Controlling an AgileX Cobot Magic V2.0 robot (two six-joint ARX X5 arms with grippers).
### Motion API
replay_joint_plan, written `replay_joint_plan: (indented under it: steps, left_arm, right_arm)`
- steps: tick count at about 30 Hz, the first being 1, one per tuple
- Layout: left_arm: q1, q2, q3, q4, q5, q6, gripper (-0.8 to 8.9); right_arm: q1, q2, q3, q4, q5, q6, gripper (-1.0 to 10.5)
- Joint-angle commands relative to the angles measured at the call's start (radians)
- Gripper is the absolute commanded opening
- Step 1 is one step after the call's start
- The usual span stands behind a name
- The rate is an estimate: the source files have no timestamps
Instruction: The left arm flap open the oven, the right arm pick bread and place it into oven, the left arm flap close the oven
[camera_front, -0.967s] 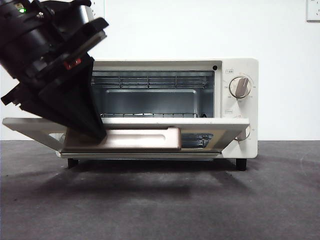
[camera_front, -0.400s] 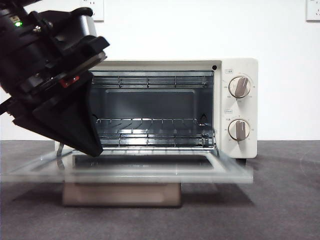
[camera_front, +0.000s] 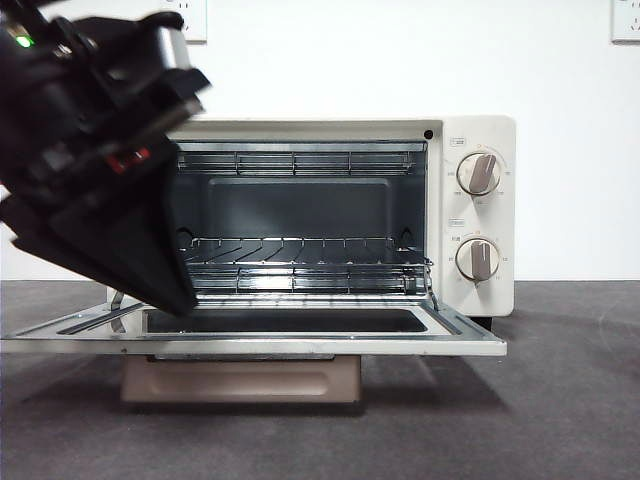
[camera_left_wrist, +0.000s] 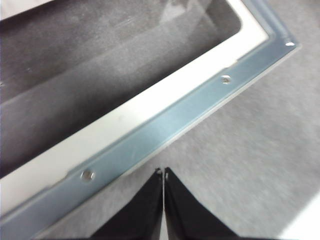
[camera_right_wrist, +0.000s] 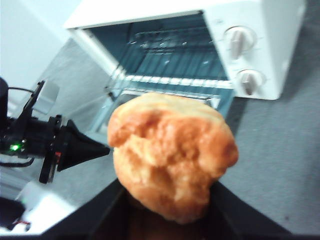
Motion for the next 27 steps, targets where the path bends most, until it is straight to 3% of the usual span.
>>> replay_joint_plan:
  steps: [1,7,12,19,27]
  left_arm:
    - [-0.011,-0.063,0.020,-0.032,0.002,-0.001,0.08]
    - [-0.011,-0.245,0.049,-0.152,0.000,-0.001,0.08]
    - [-0.011,-0.410,0.078,-0.256,-0.036,-0.004,0.09]
    - [-0.010,-0.604,0.142,-0.405,-0.128,-0.018,0.09]
    - [-0.010,-0.716,0.271,-0.609,-0.266,-0.018,0.09]
  right_arm:
    - [0.005,0.042,0.014,0.033,-0.033,0.019,1.7]
    - [0.040,0.135,0.014,0.147,-0.055,0.038,1.7]
    - [0.148,0.246,0.014,0.301,-0.041,0.069,1.7]
    - [0.325,0.451,0.014,0.503,0.102,0.098,1.6]
    - [0.378,0.679,0.014,0.772,0.187,0.197,1.6]
